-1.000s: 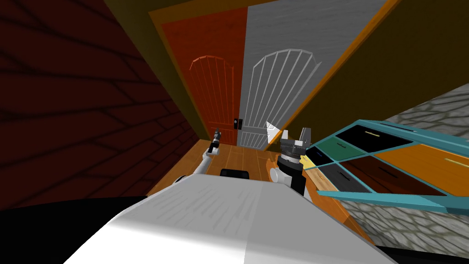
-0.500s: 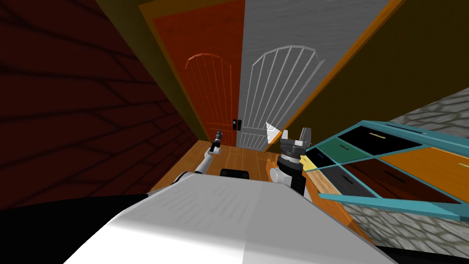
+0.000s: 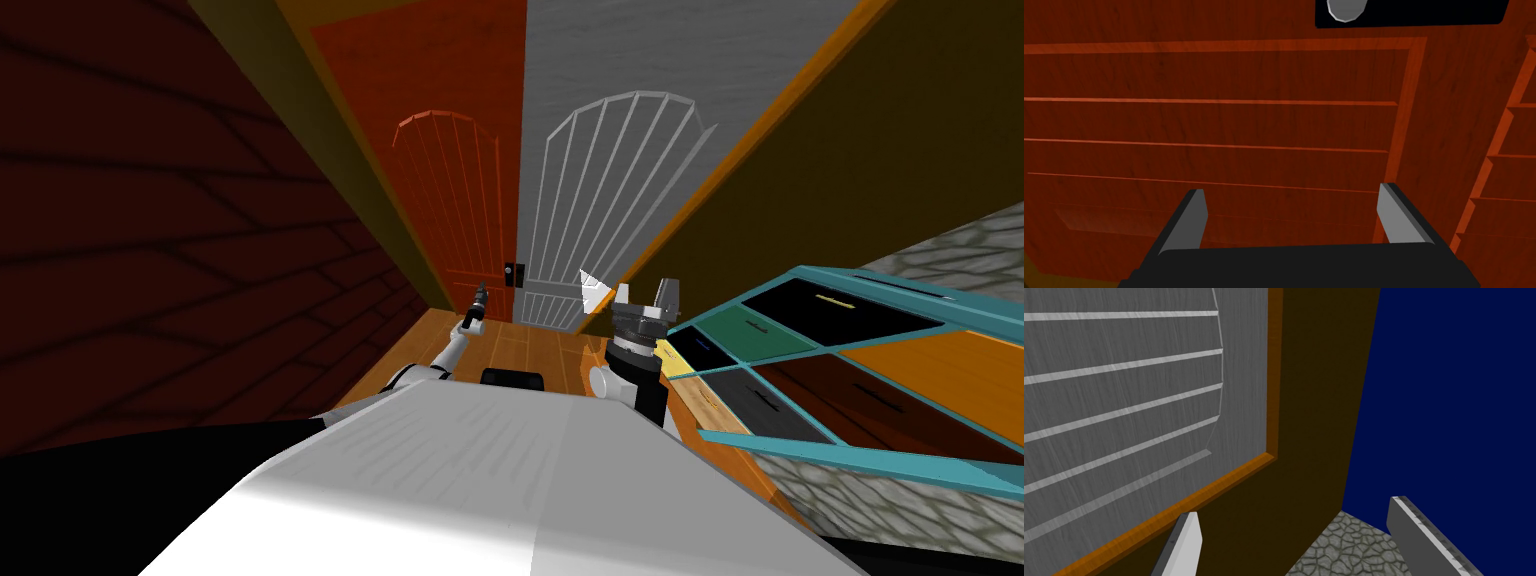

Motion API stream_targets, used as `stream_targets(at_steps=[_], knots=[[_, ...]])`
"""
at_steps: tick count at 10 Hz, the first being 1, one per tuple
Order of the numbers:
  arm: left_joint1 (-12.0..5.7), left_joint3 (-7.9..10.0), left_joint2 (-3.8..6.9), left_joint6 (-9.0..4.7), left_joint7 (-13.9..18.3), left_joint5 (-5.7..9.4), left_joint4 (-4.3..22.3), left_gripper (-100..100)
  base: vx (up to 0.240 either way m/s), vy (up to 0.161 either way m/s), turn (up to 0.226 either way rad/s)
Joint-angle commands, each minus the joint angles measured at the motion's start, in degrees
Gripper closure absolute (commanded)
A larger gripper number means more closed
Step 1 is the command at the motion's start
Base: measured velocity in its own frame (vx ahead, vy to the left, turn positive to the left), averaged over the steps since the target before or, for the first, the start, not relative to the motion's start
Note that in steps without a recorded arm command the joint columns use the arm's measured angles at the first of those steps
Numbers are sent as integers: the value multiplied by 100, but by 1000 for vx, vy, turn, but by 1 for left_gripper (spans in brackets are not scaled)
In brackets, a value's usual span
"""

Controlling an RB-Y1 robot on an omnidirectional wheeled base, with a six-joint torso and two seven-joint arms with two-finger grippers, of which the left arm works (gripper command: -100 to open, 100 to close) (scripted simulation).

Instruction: Pull the door open

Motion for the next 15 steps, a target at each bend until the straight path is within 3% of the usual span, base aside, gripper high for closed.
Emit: stream_targets(at_steps=[1, 5, 8, 10, 11, 12, 13, 15], knots=[[-125, -9, -39, 34, -35, 13, 198, -100, 94, -37, -7], [-426, -42, -76, 65, -60, 50, 697, -100, 96, -38, -10], [-810, -87, -142, 103, -91, 95, 1318, -100, 137, -63, -23], [-977, -109, -182, 119, -104, 112, 1569, -100, 176, -60, -18], [-932, -103, -163, 123, -95, 107, 1490, -100, 72, -22, -2], [-840, -40, 30, 117, -26, 144, 1557, -100, -31, 19, 69], [-806, -15, 108, 114, 5, 159, 1578, -100, -70, 36, 45], [-806, -15, 108, 114, 5, 159, 1578, -100, -44, 21, -1]])
